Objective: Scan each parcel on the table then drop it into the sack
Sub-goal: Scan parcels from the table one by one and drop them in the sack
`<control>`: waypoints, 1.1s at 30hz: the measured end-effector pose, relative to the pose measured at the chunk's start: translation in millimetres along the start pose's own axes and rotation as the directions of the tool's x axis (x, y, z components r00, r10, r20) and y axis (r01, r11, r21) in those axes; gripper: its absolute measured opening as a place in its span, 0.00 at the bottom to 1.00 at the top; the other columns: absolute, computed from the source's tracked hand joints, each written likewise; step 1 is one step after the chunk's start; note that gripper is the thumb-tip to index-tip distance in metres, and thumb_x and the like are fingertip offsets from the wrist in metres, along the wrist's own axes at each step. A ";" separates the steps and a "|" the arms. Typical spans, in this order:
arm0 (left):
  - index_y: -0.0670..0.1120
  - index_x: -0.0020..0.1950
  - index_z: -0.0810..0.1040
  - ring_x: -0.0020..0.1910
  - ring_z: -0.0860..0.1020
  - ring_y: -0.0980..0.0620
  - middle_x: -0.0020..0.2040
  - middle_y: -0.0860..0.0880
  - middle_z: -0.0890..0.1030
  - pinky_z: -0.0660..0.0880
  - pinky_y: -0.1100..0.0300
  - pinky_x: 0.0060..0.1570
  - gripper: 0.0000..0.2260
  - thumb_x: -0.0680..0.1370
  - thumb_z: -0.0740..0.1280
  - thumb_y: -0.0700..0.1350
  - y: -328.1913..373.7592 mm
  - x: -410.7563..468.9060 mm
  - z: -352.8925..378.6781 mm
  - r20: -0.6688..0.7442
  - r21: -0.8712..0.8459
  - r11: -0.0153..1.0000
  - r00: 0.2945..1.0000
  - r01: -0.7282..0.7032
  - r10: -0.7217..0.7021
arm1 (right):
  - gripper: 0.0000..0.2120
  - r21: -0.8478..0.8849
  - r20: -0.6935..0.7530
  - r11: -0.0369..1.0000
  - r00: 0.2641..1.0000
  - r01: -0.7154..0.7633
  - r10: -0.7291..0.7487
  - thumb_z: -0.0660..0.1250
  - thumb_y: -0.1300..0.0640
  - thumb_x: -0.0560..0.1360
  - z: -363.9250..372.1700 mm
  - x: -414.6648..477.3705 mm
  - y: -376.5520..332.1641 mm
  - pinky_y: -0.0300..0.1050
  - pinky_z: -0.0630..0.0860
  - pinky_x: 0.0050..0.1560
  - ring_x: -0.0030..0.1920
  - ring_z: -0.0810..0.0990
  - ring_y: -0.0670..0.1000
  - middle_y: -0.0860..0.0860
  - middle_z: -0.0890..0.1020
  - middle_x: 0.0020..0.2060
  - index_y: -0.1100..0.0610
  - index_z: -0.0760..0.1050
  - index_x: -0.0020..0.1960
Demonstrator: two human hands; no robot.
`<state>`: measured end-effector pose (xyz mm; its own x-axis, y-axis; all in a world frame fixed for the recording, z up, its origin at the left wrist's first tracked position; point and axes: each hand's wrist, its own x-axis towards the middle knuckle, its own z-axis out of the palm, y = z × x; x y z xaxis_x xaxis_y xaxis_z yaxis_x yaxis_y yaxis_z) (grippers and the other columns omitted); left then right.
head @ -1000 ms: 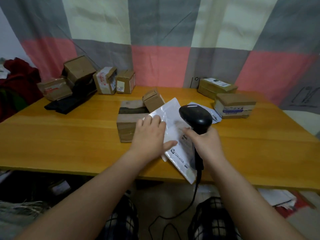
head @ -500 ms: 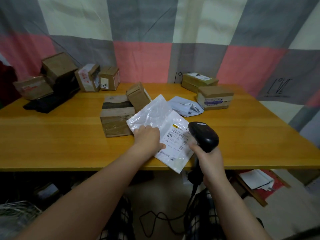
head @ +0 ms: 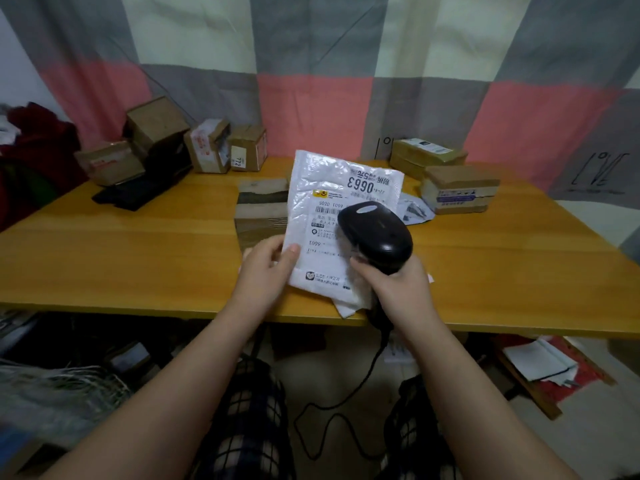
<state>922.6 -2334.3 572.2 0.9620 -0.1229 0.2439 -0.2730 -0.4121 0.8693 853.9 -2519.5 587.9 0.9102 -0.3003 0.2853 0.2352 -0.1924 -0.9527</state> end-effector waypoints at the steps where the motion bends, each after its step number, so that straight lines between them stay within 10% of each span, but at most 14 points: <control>1: 0.54 0.51 0.80 0.45 0.79 0.60 0.47 0.50 0.82 0.75 0.62 0.48 0.06 0.77 0.67 0.52 -1.1 1.3 -6.3 -0.015 -0.028 1.000 1.000 -0.004 0.004 | 0.25 -0.026 0.006 1.000 1.000 0.013 -0.013 0.76 0.52 0.65 4.7 2.3 -1.3 0.35 0.75 0.53 0.56 0.79 0.45 0.50 0.81 0.54 0.55 0.76 0.60; 5: 0.49 0.41 0.79 0.30 0.74 0.64 0.35 0.53 0.78 0.69 0.72 0.32 0.05 0.76 0.71 0.41 -11.0 5.4 -24.9 -0.111 -0.169 0.984 0.991 0.053 -0.073 | 0.18 -0.154 -0.052 0.986 0.996 0.065 -0.074 0.76 0.53 0.68 14.6 -0.2 -6.1 0.38 0.73 0.52 0.53 0.76 0.44 0.49 0.76 0.53 0.43 0.70 0.51; 11: 0.48 0.40 0.78 0.31 0.77 0.59 0.35 0.50 0.79 0.73 0.68 0.33 0.06 0.74 0.73 0.40 -27.4 6.3 -33.6 -0.143 -0.240 0.964 0.978 0.118 -0.155 | 0.14 -0.221 0.003 0.973 0.997 0.074 -0.076 0.75 0.47 0.68 22.5 -15.2 -6.2 0.33 0.71 0.40 0.42 0.81 0.42 0.43 0.80 0.34 0.54 0.80 0.48; 33: 0.47 0.39 0.76 0.35 0.79 0.50 0.36 0.48 0.81 0.77 0.56 0.39 0.07 0.73 0.73 0.41 -26.1 4.1 -37.4 -0.215 -0.226 0.959 0.952 0.170 -0.219 | 0.17 -0.279 0.081 0.956 0.994 0.092 -0.073 0.69 0.40 0.66 31.5 -23.5 -18.8 0.39 0.72 0.37 0.37 0.81 0.46 0.45 0.79 0.29 0.54 0.80 0.44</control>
<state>933.9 -2290.2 566.6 0.9767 0.1677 0.1342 -0.0972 -0.2119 0.9724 838.8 -2479.4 595.8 0.9153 -0.2091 0.3443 0.2139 -0.4719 -0.8553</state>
